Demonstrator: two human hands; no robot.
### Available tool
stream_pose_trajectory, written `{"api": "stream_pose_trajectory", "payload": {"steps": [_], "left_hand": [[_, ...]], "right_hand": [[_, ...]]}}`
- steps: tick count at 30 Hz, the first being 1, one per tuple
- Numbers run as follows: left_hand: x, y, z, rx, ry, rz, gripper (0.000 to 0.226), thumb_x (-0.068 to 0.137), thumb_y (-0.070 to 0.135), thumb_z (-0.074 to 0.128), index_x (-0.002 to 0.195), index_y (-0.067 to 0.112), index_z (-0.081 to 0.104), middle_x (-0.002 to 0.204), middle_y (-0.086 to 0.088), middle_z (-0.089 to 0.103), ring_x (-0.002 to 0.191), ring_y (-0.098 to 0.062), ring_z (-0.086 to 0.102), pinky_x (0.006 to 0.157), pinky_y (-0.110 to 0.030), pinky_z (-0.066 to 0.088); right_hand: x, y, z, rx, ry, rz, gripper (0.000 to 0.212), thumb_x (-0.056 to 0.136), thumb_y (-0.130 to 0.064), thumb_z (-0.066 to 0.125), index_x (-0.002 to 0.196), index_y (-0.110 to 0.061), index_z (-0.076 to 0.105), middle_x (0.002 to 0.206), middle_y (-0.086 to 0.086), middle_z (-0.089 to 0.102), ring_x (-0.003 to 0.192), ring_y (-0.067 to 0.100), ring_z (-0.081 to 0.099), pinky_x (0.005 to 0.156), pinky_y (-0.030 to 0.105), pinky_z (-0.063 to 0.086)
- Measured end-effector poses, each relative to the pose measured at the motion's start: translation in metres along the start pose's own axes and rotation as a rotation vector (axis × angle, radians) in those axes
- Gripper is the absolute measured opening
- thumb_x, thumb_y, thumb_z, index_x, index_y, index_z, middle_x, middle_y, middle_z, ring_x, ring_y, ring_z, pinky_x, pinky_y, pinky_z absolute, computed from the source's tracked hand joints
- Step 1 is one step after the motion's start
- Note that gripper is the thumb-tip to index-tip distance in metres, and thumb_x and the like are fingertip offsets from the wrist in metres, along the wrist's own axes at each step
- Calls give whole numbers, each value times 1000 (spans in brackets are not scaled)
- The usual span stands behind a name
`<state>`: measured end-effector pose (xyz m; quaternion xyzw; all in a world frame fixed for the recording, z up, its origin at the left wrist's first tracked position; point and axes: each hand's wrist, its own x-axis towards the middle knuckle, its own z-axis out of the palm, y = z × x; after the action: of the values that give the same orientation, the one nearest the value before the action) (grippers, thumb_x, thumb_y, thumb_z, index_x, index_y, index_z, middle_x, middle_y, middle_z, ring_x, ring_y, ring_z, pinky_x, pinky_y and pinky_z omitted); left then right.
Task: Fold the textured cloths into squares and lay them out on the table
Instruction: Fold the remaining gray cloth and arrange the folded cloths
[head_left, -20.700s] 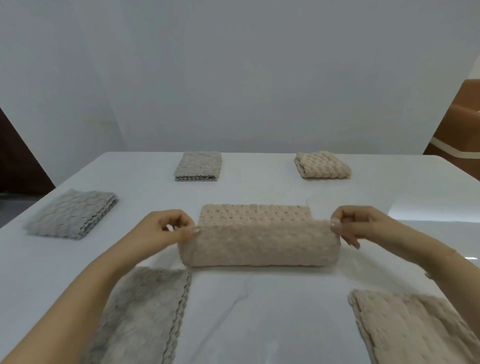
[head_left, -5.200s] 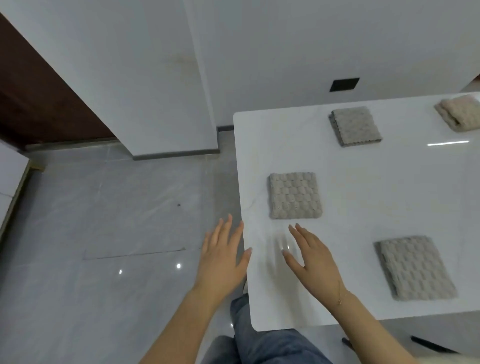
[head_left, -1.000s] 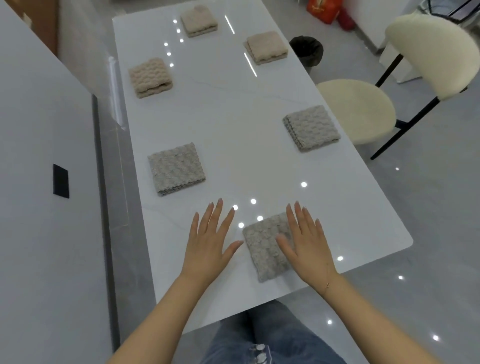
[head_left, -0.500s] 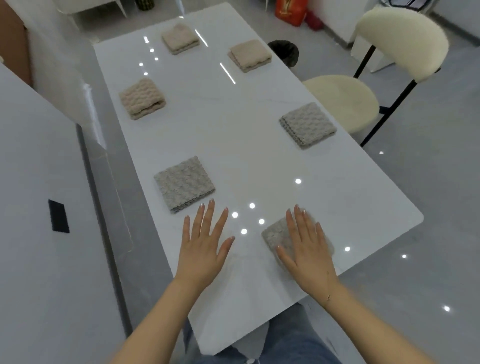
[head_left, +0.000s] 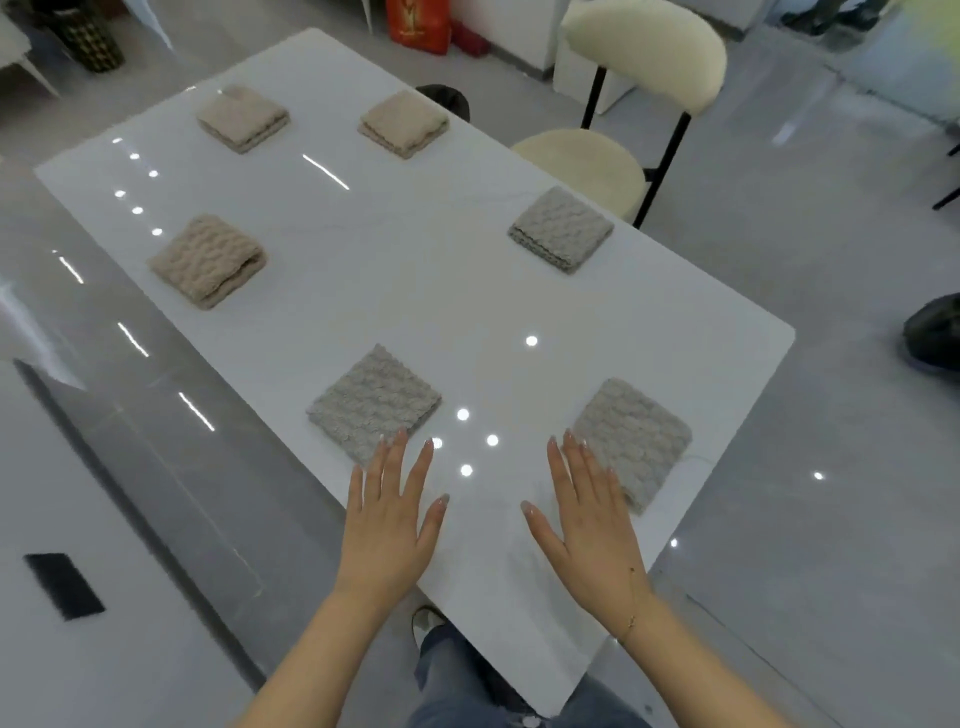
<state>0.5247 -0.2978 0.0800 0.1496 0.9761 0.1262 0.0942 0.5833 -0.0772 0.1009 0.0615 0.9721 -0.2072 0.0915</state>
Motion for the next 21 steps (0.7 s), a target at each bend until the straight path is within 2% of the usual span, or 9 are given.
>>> {"api": "stream_pose_trajectory", "payload": {"steps": [4,11,17,19,21], "left_hand": [[18,-4,-6,4,-35,4,63,93,56,11,151,32,1,159,5,-10,146,-14,-13,119,-38,-6],[62,-19,-19,49,-147,118,68,90,59,7,152,32,4,159,4,-9,146,-15,-10,119,-38,-6],[102,-50,-20,59,-250,268,70,86,60,5,149,31,5,159,0,2,147,-20,1,117,-39,-2],[116,-70,-20,47,-271,345,73,86,63,4,150,29,10,157,2,4,147,-20,5,117,-37,-3],[132,-95,-24,51,-276,448,71,89,58,13,150,23,20,155,1,10,146,-21,11,116,-30,-5]], "right_hand": [[11,1,6,31,-30,25,68,95,-59,13,146,-29,-20,156,-6,-22,144,10,-18,119,36,-7],[39,-14,14,90,-25,84,67,96,-56,17,144,-28,-21,155,-4,-22,143,9,-20,118,34,-10],[47,-45,35,127,-22,229,65,93,-57,11,142,-29,-23,153,-8,-26,143,8,-20,116,30,-15],[53,-60,44,153,11,302,65,91,-58,8,143,-29,-19,155,-7,-20,144,8,-16,116,29,-14],[65,-82,58,161,51,374,66,90,-59,6,145,-28,-16,156,-6,-16,144,8,-13,116,29,-12]]}}
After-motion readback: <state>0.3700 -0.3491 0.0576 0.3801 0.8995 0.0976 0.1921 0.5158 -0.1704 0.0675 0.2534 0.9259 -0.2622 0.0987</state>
